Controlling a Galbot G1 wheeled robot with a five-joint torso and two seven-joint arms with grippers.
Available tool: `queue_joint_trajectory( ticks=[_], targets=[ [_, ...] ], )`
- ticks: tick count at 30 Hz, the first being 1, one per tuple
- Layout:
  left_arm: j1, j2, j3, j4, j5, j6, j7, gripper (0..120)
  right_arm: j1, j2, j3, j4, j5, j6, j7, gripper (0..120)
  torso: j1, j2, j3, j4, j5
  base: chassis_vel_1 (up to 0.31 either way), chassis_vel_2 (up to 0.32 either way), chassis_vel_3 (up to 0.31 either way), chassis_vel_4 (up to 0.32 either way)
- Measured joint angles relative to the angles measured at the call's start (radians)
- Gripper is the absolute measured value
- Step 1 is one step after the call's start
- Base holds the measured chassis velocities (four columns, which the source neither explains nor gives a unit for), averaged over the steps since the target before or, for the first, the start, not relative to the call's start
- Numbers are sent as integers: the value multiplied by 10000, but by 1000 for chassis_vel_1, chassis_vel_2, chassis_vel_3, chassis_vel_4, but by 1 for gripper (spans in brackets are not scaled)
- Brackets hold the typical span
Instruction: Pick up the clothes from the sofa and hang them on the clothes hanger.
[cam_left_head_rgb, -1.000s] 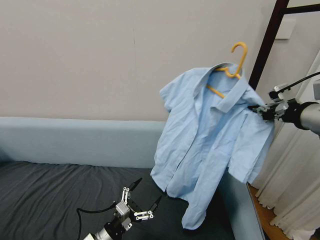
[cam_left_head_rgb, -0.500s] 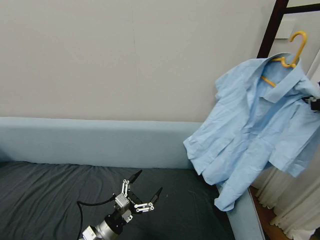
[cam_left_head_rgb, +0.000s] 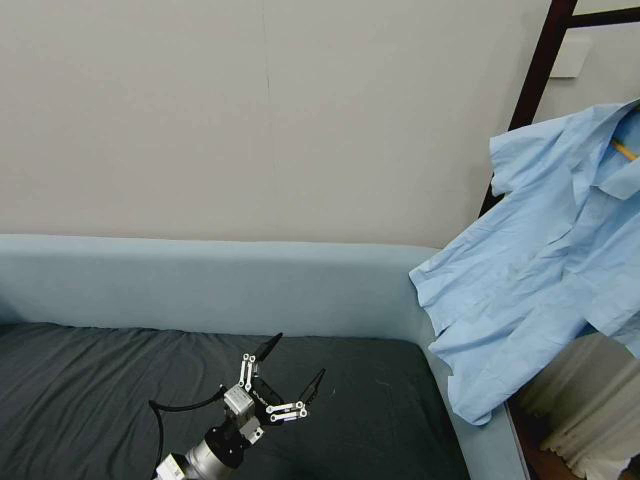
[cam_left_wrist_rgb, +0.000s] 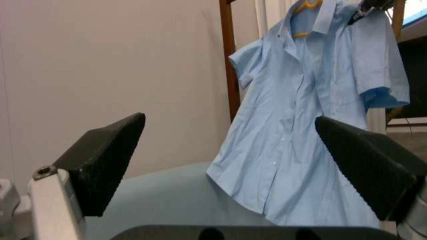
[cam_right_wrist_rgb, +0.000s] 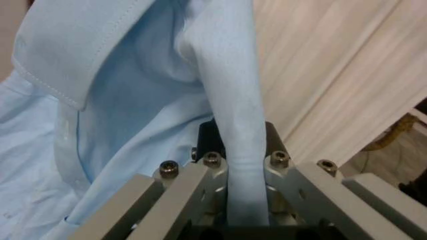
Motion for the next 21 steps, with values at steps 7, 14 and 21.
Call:
queue_joint_trajectory(
  ticks=[7, 14, 21],
  targets=[
    [-32, -149, 22, 54, 4, -4, -11, 100, 45, 393, 102, -889, -1776, 73, -1298, 1, 0, 0, 0, 0, 3, 0, 0, 0, 0],
    [-237, -273, 90, 157, 20, 131, -146, 100, 69, 976, -352, -319, -3437, -251, -2223, 1, 0, 0, 0, -1, 0, 0, 0, 0, 0],
    [-81, -322, -5, 118, 55, 147, -185, 100, 627, 2136, -821, -1309, -4145, -266, -2562, 1, 0, 0, 0, 1, -4, 0, 0, 0, 0]
  ],
)
